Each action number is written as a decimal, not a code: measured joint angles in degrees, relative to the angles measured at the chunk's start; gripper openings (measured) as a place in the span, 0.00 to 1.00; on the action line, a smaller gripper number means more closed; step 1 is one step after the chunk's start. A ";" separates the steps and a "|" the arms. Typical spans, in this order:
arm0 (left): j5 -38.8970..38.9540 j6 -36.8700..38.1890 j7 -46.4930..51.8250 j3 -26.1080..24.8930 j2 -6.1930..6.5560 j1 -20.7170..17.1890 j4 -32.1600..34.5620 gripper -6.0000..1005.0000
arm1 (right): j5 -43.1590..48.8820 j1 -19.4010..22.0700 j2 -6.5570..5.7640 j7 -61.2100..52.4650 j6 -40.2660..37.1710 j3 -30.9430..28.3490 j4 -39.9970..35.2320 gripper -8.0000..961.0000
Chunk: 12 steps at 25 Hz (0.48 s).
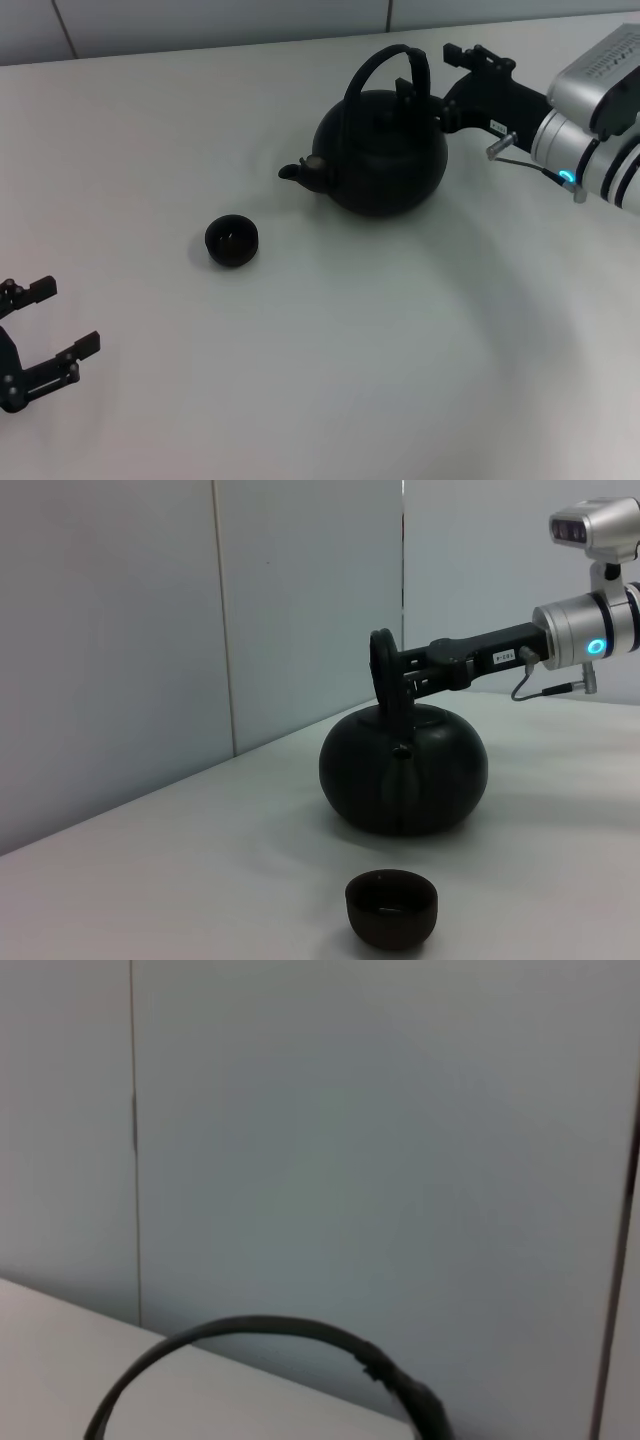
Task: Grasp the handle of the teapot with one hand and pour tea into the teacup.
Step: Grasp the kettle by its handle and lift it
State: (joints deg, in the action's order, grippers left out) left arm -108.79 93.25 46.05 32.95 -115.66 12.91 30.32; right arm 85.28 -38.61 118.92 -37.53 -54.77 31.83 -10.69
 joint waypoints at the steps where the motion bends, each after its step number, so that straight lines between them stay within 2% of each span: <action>1: 0.03 -0.02 0.00 0.00 0.00 0.00 0.00 0.80 | -0.01 -0.04 0.01 0.00 0.10 0.15 0.05 0.73; 10: 0.41 0.02 0.00 0.00 0.00 0.00 0.00 0.80 | -0.06 -0.18 0.08 0.00 0.14 0.90 0.37 0.72; 12: 0.51 0.09 0.00 0.00 0.00 0.00 0.00 0.80 | -0.08 -0.18 0.08 0.00 0.14 0.97 0.39 0.64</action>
State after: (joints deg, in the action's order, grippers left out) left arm -108.28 93.33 46.06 32.96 -115.66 12.91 30.32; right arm 85.20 -38.79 119.00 -37.53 -54.63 32.80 -10.30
